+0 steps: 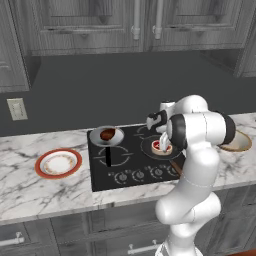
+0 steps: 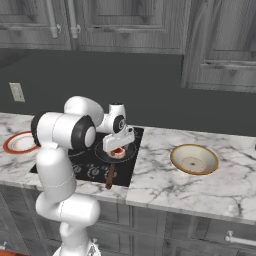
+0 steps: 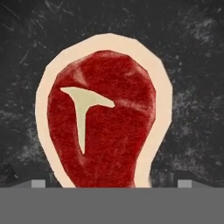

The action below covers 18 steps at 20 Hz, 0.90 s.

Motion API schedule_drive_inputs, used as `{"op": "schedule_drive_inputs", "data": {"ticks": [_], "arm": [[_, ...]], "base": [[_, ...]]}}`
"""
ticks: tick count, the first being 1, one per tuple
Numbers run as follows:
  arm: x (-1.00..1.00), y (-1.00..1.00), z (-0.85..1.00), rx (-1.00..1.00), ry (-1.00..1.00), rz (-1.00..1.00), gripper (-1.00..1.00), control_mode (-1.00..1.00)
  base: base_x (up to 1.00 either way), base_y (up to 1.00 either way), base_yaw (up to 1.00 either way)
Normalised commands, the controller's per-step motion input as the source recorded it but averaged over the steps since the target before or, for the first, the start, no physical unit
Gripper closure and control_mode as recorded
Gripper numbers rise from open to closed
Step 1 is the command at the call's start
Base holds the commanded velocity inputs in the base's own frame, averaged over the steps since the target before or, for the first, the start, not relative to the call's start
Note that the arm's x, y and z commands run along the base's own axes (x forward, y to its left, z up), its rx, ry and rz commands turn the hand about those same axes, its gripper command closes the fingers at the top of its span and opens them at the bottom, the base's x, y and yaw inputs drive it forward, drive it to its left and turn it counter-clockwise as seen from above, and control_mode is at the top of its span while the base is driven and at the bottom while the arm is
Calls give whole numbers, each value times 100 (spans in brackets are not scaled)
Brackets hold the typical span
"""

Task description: Place one of the steaks on the plate and the other in the bowl. Then place the bowl in the fridge.

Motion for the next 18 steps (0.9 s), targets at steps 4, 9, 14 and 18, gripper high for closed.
{"op": "schedule_drive_inputs", "data": {"ticks": [4,9,14,18], "arm": [[0,0,-26,0,2,7,-100,-100],[-4,0,-46,0,2,11,-100,-100],[-24,0,-40,0,0,8,-100,-100],[-28,0,-11,0,2,0,-100,-100]], "base": [[0,0,0],[0,0,0],[0,0,0],[0,0,0]]}}
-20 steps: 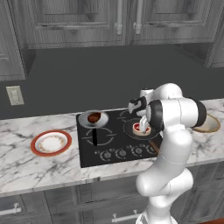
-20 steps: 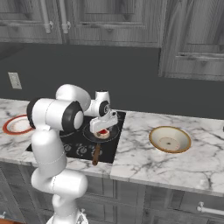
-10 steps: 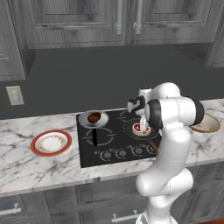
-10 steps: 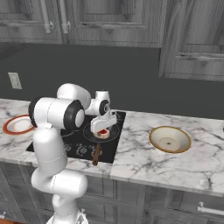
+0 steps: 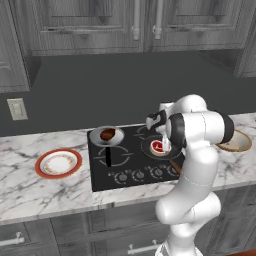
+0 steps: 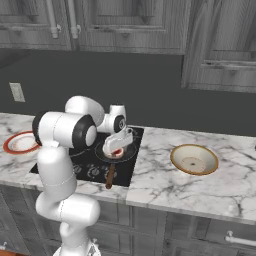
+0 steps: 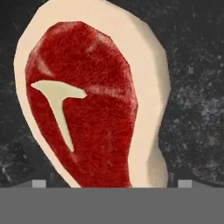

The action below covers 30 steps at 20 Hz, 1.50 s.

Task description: Place one of the steaks on the plate and the other in the bowl. Then place the bowl in the fridge.

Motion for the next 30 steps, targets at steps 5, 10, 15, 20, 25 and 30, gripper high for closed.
{"op": "schedule_drive_inputs", "data": {"ticks": [5,10,15,20,25,30], "arm": [[-2,0,-11,0,4,0,-100,-100],[0,1,-8,0,0,2,-100,-100],[0,8,-3,0,0,8,-100,-100],[0,11,-2,0,0,8,100,-100],[0,-2,0,0,0,0,100,-100],[-1,-48,41,1,0,-9,100,-100]], "base": [[0,0,0],[0,0,0],[0,0,0],[0,0,0],[0,0,0],[0,0,0]]}}
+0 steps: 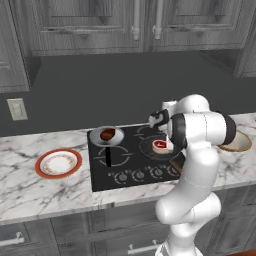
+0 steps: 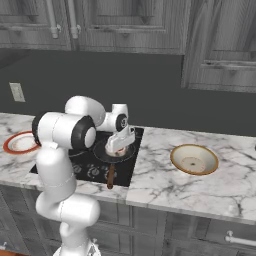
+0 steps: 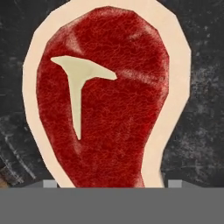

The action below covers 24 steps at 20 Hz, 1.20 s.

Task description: Place one of the steaks on the plate and the other in the bowl. Then place the bowl in the fridge.

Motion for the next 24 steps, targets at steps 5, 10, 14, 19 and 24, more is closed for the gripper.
{"op": "schedule_drive_inputs", "data": {"ticks": [5,10,14,19,24], "arm": [[-4,-83,76,10,-2,-35,100,-100],[-7,-90,34,4,0,-49,100,-100],[-1,-81,0,0,0,-51,100,-100],[-8,-72,-8,1,-3,-39,100,-100],[0,-67,-2,0,0,-32,100,-100]], "base": [[0,0,0],[0,0,0],[0,0,0],[0,0,0],[0,0,0]]}}
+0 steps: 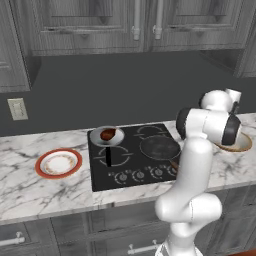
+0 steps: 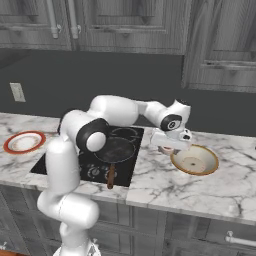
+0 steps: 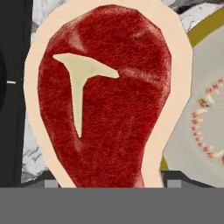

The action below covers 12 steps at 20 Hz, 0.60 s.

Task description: Place one of the steaks on the plate and the other in the bowl. Then place the bowl in the fridge.

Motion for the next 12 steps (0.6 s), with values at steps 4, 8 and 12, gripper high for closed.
{"op": "schedule_drive_inputs", "data": {"ticks": [4,8,12], "arm": [[0,-50,-12,0,5,-20,100,-100],[0,-59,0,0,5,-15,100,-100],[0,-54,0,0,3,-14,100,-100]], "base": [[0,0,0],[0,0,0],[0,0,0]]}}
